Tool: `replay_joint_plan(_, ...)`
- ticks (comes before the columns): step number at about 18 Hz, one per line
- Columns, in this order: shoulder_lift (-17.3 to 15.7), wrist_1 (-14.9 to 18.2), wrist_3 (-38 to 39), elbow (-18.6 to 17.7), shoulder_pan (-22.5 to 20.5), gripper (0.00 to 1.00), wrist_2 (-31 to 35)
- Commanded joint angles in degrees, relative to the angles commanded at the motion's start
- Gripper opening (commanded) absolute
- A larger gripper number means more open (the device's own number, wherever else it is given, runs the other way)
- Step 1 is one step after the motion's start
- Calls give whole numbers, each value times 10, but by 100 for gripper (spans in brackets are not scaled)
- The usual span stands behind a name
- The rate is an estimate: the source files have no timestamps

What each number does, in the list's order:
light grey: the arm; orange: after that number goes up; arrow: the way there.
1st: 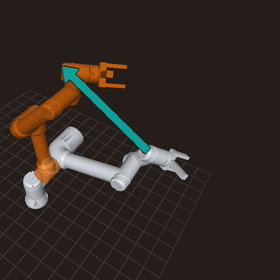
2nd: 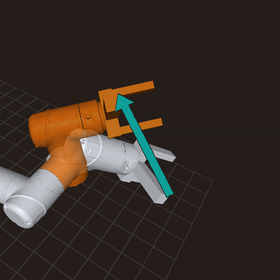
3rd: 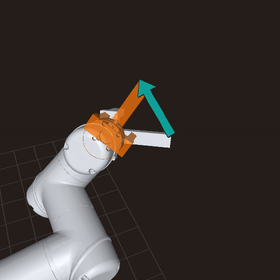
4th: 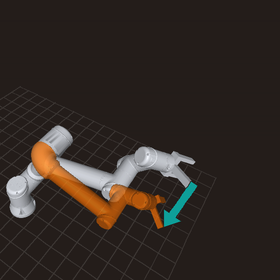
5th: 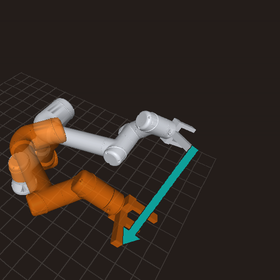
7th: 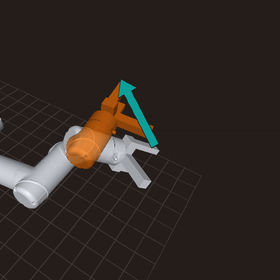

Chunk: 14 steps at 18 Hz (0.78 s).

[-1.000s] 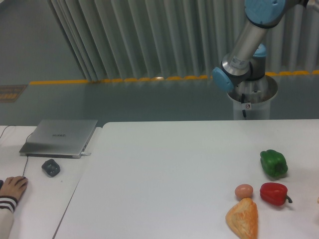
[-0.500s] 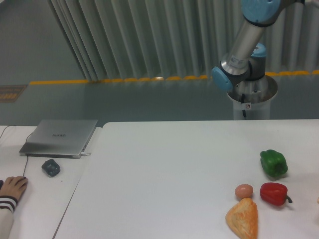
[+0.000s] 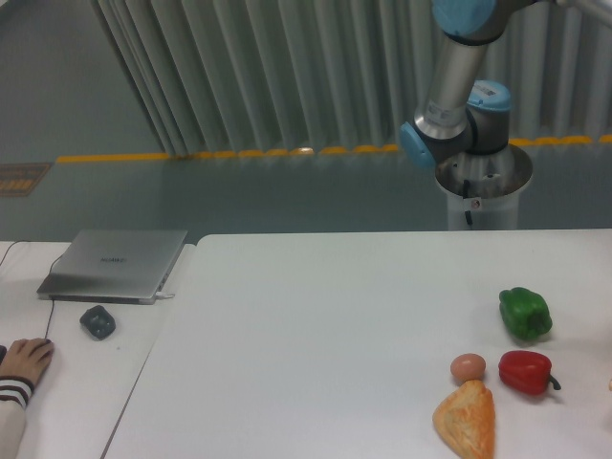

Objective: Place the yellow pepper on the table

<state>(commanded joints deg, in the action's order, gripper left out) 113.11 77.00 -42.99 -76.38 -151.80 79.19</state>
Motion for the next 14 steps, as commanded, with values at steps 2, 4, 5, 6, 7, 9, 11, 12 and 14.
replay_joint_plan(2,2,-17,32,0,12,35,-2)
replay_joint_plan(4,6,-48,69,0,27,35,-7)
replay_joint_plan(5,11,-65,94,0,35,35,-10)
replay_joint_plan(6,13,-81,116,-1,44,35,-9)
replay_joint_plan(7,18,-96,135,-1,53,35,-8)
replay_joint_plan(9,25,-128,181,-1,66,35,-8)
replay_joint_plan(11,34,-146,199,-1,81,35,-6)
replay_joint_plan(12,41,-148,198,0,86,35,-6)
replay_joint_plan(14,50,-149,198,1,99,35,-3)
